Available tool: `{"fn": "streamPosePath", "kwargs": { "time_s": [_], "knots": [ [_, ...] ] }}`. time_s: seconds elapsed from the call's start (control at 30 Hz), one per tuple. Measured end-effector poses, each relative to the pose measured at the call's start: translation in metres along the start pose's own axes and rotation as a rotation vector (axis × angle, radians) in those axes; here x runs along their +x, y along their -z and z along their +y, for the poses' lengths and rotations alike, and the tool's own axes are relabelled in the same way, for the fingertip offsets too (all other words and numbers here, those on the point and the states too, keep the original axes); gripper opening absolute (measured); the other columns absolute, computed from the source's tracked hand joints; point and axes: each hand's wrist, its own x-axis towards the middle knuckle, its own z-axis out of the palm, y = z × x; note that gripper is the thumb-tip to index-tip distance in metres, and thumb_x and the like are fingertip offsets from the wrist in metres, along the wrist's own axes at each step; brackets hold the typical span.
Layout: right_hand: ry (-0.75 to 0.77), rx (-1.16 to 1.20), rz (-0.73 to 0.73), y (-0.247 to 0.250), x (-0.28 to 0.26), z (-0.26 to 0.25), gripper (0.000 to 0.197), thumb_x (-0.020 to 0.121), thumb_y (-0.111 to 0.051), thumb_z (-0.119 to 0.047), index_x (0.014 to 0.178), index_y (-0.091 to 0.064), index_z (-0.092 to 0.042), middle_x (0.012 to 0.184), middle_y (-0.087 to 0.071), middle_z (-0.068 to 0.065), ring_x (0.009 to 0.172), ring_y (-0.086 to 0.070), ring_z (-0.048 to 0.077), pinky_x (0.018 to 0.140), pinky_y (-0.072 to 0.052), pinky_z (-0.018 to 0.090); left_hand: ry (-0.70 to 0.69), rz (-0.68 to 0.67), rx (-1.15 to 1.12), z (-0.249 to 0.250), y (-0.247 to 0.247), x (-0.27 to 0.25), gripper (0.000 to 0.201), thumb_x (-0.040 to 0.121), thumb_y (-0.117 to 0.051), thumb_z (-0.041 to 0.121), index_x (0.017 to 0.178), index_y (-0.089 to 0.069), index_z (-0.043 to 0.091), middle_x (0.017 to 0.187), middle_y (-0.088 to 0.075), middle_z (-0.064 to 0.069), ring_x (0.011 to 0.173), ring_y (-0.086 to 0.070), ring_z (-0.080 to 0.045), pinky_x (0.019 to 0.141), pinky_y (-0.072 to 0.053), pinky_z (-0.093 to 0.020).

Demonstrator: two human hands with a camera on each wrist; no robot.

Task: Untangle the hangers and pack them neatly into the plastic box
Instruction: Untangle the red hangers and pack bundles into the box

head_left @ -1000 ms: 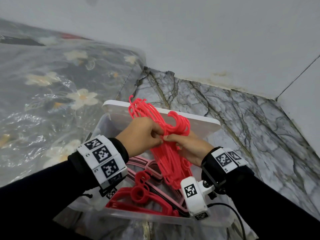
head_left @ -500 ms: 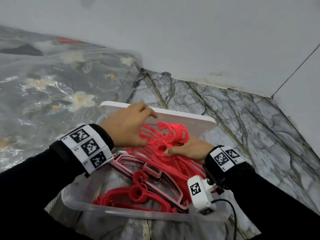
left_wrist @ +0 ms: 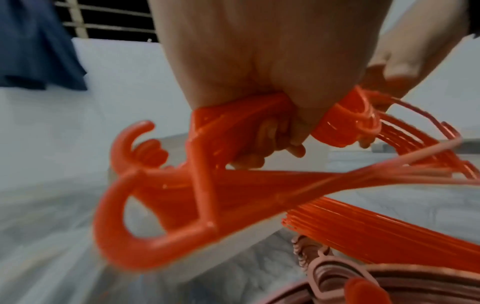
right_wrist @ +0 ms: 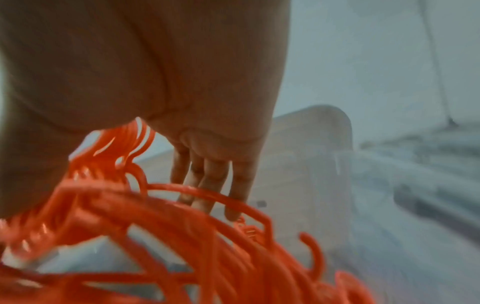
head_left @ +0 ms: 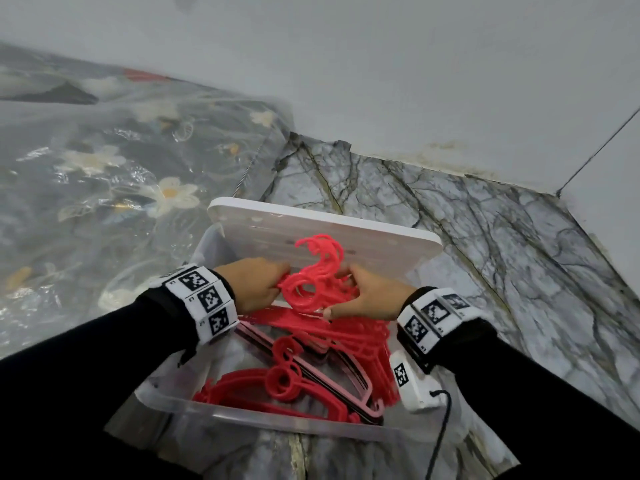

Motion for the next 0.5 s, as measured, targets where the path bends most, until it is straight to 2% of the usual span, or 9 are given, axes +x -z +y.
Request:
{"fn": "streamPosePath", "kwargs": {
  "time_s": [0.07,0.13,0.17,0.23,0.33,0.4,0.5],
  "knots": [
    [-0.022,-0.424,0.041,-0.007,0.007,0.006,0.05,0.085,-0.067,-0.028,0.126,-0.042,-0.012,0.117,-0.06,0.005,0.104,-0.059,0.023,0.088,-0.047,0.033,0.052,-0.015,-0.135,-0.005,-0.006,0.002,0.034,0.095,-0.046,0.015,0.127,-0.052,0.011,0.131,-0.057,-0.011,0.12,-0.053,-0.028,0.097,-0.038,-0.027],
    [0.003,-0.715,0.119,-0.017,0.012,0.009,0.042,0.092,-0.05,-0.021,0.13,-0.039,-0.008,0.124,-0.057,0.012,0.109,-0.059,0.03,0.087,-0.047,0.039,0.128,-0.029,-0.204,-0.007,-0.011,0.005,0.032,0.097,-0.047,0.02,0.126,-0.055,0.013,0.129,-0.059,-0.01,0.117,-0.054,-0.026,0.088,-0.036,-0.02],
    [0.019,-0.774,0.149,-0.023,0.016,0.01,0.039,0.093,-0.045,-0.017,0.131,-0.039,-0.008,0.124,-0.057,0.014,0.109,-0.059,0.032,0.086,-0.047,0.041,0.173,-0.05,-0.219,-0.007,-0.014,0.008,0.031,0.097,-0.047,0.023,0.125,-0.056,0.012,0.127,-0.06,-0.011,0.116,-0.055,-0.027,0.085,-0.036,-0.021],
    [0.053,-0.825,0.17,-0.034,0.025,0.008,0.033,0.093,-0.04,-0.01,0.126,-0.04,-0.008,0.12,-0.059,0.014,0.107,-0.06,0.033,0.082,-0.048,0.042,0.233,-0.073,-0.236,-0.004,-0.022,0.012,0.032,0.097,-0.046,0.027,0.121,-0.059,0.01,0.123,-0.062,-0.013,0.113,-0.057,-0.029,0.085,-0.041,-0.025],
    [0.088,-0.838,0.129,-0.052,0.041,0.008,0.028,0.094,-0.034,-0.004,0.12,-0.046,-0.006,0.115,-0.063,0.013,0.105,-0.062,0.034,0.084,-0.047,0.043,0.256,-0.089,-0.21,0.003,-0.041,0.017,0.028,0.092,-0.046,0.024,0.112,-0.06,0.01,0.118,-0.064,-0.015,0.109,-0.059,-0.032,0.09,-0.047,-0.033],
    [0.088,-0.817,0.105,-0.059,0.05,0.01,0.027,0.094,-0.035,-0.003,0.118,-0.046,-0.004,0.113,-0.063,0.015,0.104,-0.062,0.034,0.087,-0.049,0.044,0.27,-0.095,-0.211,0.005,-0.05,0.021,0.029,0.092,-0.045,0.02,0.116,-0.057,0.009,0.122,-0.062,-0.016,0.113,-0.057,-0.033,0.094,-0.045,-0.037],
    [0.117,-0.748,0.054,-0.052,0.065,0.011,0.028,0.094,-0.039,-0.005,0.121,-0.044,-0.004,0.117,-0.061,0.018,0.109,-0.06,0.035,0.088,-0.046,0.042,0.296,-0.059,-0.287,-0.001,-0.051,0.027,0.035,0.096,-0.04,0.014,0.129,-0.052,0.008,0.132,-0.056,-0.015,0.121,-0.052,-0.031,0.099,-0.04,-0.034]
  ]
}}
